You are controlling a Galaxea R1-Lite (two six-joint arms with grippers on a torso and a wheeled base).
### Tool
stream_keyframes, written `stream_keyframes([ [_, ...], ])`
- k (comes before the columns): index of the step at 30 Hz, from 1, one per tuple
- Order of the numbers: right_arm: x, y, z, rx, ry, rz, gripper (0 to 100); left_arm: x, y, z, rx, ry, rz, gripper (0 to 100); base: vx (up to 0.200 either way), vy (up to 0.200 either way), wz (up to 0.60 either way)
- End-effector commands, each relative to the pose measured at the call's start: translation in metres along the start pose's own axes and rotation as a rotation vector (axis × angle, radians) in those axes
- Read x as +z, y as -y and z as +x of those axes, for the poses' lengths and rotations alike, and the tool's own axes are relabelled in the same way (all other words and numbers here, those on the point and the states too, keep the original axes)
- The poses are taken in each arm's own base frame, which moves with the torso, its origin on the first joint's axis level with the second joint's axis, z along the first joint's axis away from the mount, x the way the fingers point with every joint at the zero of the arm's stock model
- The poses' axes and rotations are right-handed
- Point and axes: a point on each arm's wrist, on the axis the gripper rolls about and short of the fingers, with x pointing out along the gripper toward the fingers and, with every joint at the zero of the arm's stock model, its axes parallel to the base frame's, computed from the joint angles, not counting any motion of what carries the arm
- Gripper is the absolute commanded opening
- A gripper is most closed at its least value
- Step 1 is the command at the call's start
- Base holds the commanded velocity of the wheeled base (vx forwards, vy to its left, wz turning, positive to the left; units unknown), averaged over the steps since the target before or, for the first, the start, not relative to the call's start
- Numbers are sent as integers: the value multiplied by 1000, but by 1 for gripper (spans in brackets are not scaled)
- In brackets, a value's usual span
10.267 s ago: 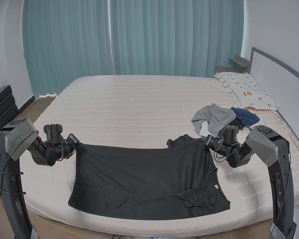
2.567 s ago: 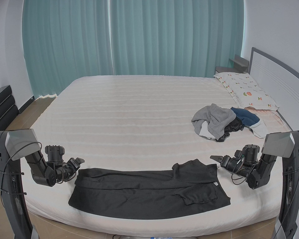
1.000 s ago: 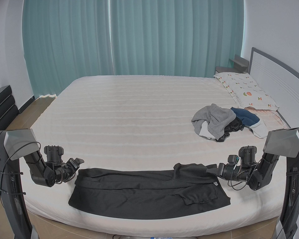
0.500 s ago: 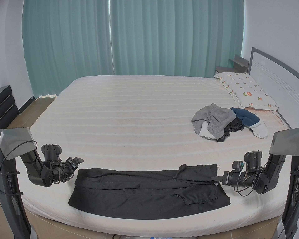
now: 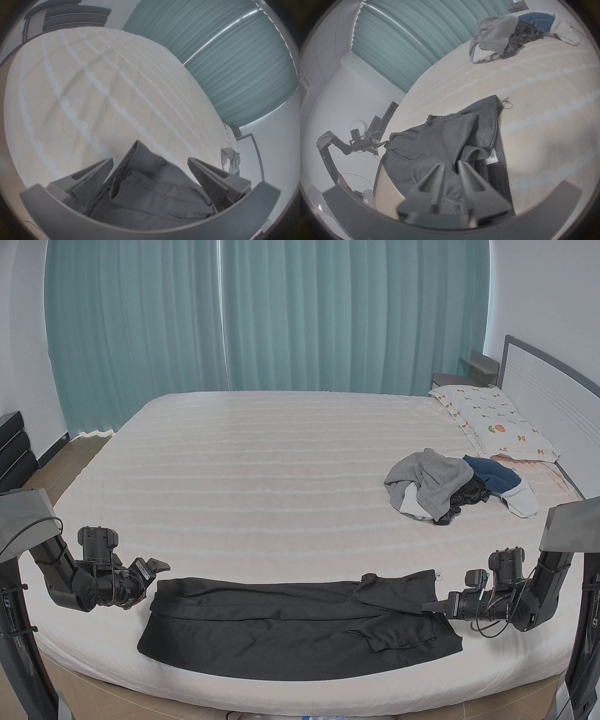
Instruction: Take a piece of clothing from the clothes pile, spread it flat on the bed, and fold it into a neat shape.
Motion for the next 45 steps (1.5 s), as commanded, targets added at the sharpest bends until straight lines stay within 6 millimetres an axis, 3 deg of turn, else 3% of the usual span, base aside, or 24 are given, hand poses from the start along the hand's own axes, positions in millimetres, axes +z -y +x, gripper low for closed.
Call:
stream_keyframes([
  [1, 8, -2, -1, 4, 33, -6, 100, -9, -1, -10, 20, -46, 65, 100, 0, 0, 0],
  [9, 42, -14, 2, -41, 171, 41, 100, -23, 2, -7, 51, -98, 97, 100, 0, 0, 0],
  [14, 52, -23, -2, -70, 201, 65, 100, -27, 5, -5, 94, -70, 116, 100, 0, 0, 0],
  [22, 47, -61, -23, -90, 206, 271, 100, -31, 4, 4, 138, -63, 127, 100, 0, 0, 0],
  [23, 45, -67, -24, -98, 211, 295, 100, -33, 3, 6, 151, -63, 130, 0, 0, 0, 0],
  [29, 24, -89, -17, -114, 155, 374, 100, -33, 0, 14, 202, -38, 134, 0, 0, 0, 0],
  [42, 6, -98, -4, -218, 43, 481, 100, -19, 18, -7, 137, 46, 93, 0, 0, 0, 0],
  [45, 1, -101, 9, -240, 28, 535, 100, -15, 21, -6, 119, 70, 64, 0, 0, 0, 0],
])
